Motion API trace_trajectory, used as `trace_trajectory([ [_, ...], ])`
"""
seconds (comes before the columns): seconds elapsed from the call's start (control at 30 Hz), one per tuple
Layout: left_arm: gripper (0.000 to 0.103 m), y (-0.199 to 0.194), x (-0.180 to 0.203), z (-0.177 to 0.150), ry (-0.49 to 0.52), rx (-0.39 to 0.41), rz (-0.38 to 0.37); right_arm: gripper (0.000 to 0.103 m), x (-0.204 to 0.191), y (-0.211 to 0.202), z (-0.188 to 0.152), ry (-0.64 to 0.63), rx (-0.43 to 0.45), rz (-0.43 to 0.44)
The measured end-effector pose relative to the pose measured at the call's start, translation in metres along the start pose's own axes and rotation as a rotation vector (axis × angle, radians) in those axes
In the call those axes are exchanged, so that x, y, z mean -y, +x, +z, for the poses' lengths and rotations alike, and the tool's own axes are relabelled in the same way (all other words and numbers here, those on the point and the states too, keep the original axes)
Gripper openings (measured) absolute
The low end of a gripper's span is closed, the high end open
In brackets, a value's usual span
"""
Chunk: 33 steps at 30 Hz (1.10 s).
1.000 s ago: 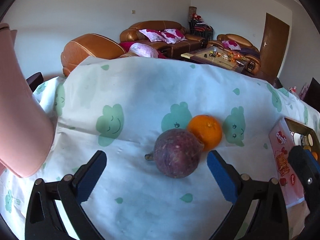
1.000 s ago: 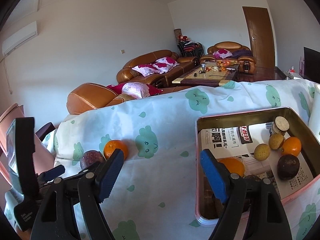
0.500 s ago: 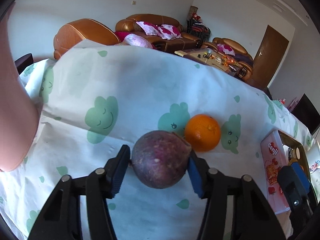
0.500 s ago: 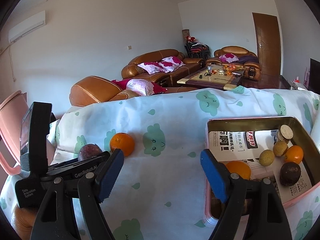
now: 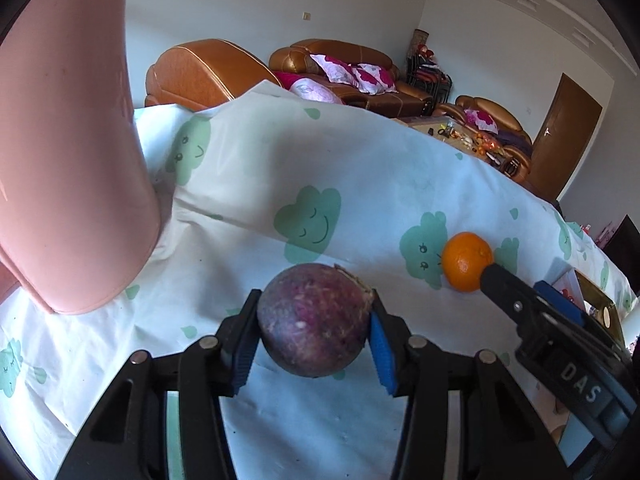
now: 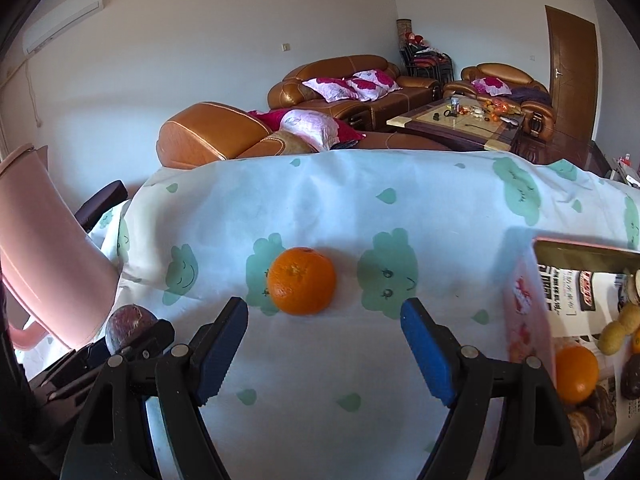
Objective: Organize fruits
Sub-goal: 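Grasp the last orange with the right tool while the left tool holds the passion fruit, then carry the passion fruit and orange over the pink tin with both tools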
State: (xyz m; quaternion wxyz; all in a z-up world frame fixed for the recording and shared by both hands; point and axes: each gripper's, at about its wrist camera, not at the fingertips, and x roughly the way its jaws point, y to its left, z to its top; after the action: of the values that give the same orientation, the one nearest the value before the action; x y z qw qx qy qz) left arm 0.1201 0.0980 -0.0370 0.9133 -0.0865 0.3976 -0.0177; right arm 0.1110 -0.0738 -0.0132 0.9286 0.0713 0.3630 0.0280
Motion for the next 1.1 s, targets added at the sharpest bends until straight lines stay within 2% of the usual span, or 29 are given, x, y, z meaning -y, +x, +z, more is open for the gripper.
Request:
trace_trajectory([
  [0.2,0.051,0.002,0.005,0.001,0.017,-0.007,0.013,0.079,-0.019,0.042,0.013,-0.055,-0.088,-0.065],
  [0.23,0.051,0.003,0.007,0.001,0.021,-0.008,0.018,0.076,-0.017,0.048,0.013,-0.042,-0.117,-0.051],
  [0.27,0.051,0.003,0.012,0.002,0.024,-0.01,0.02,0.068,-0.014,0.053,0.013,-0.029,-0.148,-0.05],
  [0.3,0.051,0.004,0.012,0.003,0.025,-0.01,0.021,0.055,-0.013,0.052,0.013,-0.03,-0.135,-0.061],
  [0.33,0.051,0.004,0.012,0.003,0.025,-0.01,0.021,0.051,-0.014,0.052,0.012,-0.037,-0.14,-0.052],
  [0.43,0.051,0.001,0.009,-0.001,0.016,-0.007,0.011,0.049,-0.016,0.047,0.008,-0.072,-0.138,-0.04],
  [0.63,0.051,-0.005,0.007,-0.004,0.018,0.006,0.028,0.049,-0.015,0.011,-0.006,-0.113,-0.034,-0.065],
  [0.87,0.051,-0.022,0.01,-0.009,0.03,0.083,0.088,0.049,-0.023,-0.043,-0.031,-0.185,0.136,-0.094],
  [1.0,0.051,-0.033,0.018,-0.013,0.075,0.135,0.119,0.05,-0.029,-0.059,-0.041,-0.204,0.17,-0.088],
  [1.1,0.051,-0.037,0.02,-0.016,0.091,0.146,0.12,0.049,-0.028,-0.064,-0.044,-0.201,0.176,-0.084],
])
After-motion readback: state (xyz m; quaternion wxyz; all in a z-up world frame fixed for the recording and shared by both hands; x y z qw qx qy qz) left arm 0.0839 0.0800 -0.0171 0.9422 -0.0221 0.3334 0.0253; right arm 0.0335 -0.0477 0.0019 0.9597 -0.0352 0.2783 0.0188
